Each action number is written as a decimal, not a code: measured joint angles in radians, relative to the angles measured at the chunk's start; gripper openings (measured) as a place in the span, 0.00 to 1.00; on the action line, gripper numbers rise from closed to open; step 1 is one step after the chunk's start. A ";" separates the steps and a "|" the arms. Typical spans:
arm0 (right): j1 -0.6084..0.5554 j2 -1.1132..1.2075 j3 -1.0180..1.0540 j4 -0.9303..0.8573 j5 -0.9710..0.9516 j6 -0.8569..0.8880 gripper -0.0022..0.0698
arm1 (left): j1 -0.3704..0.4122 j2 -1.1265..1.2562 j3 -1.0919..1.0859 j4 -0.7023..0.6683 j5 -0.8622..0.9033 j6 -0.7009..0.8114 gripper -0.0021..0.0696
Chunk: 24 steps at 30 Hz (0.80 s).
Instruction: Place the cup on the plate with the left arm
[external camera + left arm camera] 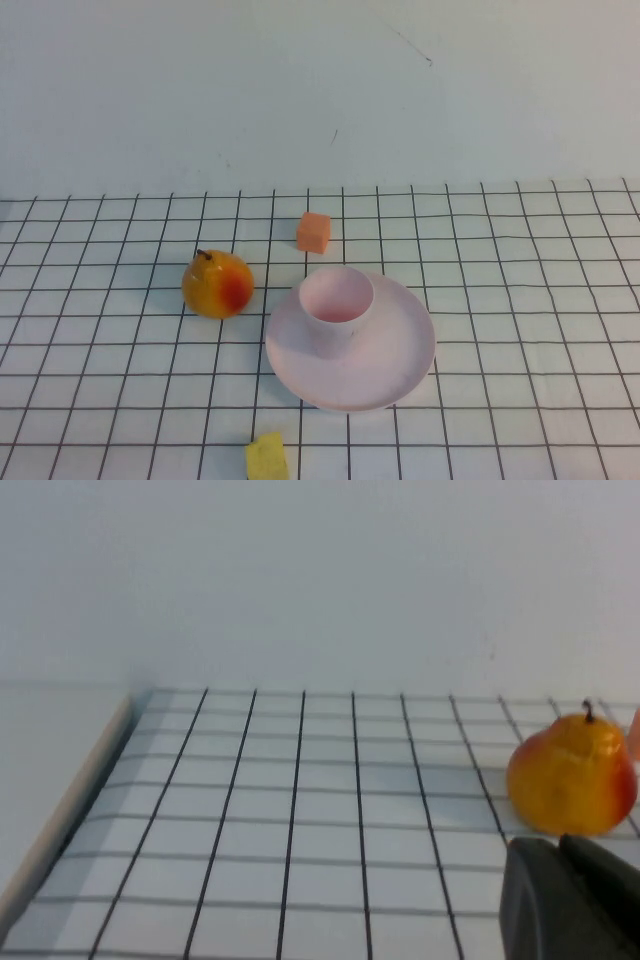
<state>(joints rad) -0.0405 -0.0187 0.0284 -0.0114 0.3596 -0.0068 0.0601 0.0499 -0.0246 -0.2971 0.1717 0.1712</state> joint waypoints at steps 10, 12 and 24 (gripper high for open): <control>0.000 0.000 0.000 0.000 0.000 0.007 0.02 | 0.000 -0.059 0.050 0.046 0.159 0.051 0.03; 0.000 0.000 0.000 0.000 0.000 0.007 0.02 | 0.000 -0.059 0.049 0.046 0.165 0.038 0.03; 0.000 0.000 0.000 0.000 0.000 0.007 0.02 | 0.000 -0.059 0.049 0.046 0.169 0.016 0.03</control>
<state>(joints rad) -0.0405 -0.0187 0.0284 -0.0114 0.3596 0.0000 0.0601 -0.0087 0.0240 -0.2508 0.3410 0.1871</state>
